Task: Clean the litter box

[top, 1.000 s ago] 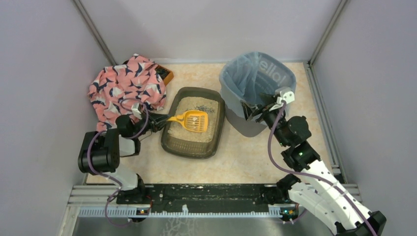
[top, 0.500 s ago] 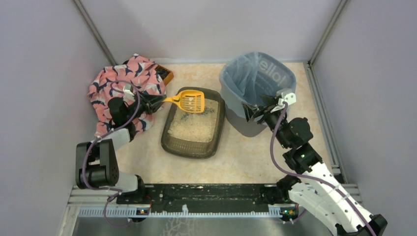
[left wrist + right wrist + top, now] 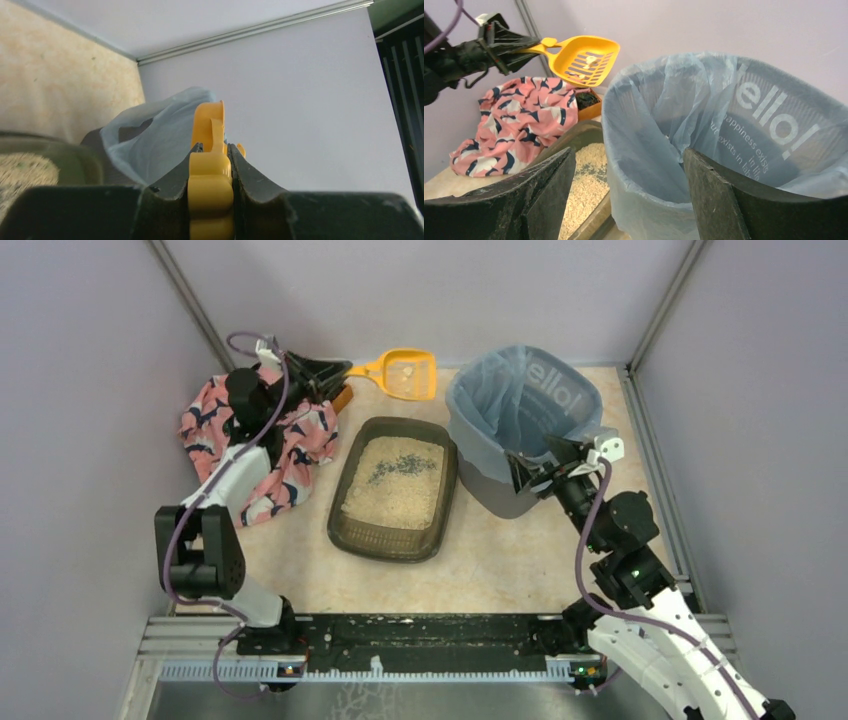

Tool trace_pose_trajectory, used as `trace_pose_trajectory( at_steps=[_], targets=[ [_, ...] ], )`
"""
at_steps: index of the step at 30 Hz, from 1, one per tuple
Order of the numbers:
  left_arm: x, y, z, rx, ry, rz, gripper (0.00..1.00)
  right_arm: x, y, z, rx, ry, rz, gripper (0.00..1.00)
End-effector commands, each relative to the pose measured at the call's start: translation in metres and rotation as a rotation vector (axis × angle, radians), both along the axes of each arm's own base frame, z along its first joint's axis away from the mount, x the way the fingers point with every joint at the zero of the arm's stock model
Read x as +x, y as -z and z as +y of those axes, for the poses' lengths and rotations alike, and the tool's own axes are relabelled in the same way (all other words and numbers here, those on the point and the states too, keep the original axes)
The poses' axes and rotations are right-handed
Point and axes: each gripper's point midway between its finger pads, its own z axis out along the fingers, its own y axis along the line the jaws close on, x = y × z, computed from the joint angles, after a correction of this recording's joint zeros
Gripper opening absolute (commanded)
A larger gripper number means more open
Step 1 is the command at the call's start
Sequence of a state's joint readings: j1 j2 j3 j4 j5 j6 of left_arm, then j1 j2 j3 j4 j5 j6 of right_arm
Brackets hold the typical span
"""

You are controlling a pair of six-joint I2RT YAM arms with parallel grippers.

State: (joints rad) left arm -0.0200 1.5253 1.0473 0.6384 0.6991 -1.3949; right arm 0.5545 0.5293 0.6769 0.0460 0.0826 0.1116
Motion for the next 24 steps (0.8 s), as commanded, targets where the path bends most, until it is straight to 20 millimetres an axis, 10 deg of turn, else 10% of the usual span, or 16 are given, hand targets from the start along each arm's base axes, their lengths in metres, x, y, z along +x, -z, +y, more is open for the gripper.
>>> trace_pose_trajectory(
  at_steps=[1,15,24],
  targets=[
    [0.022,-0.034,-0.024,-0.024,0.013,-0.044,0.0,-0.014,-0.037,-0.012,0.039,0.022,-0.08,0.79],
    [0.027,-0.082,-0.097,-0.021,0.071,-0.321,0.0,-0.016,-0.024,-0.027,-0.003,0.084,-0.054,0.8],
    [-0.01,-0.095,-0.158,0.243,0.174,-0.851,0.0,-0.015,-0.02,-0.029,-0.014,0.095,-0.049,0.8]
  ],
)
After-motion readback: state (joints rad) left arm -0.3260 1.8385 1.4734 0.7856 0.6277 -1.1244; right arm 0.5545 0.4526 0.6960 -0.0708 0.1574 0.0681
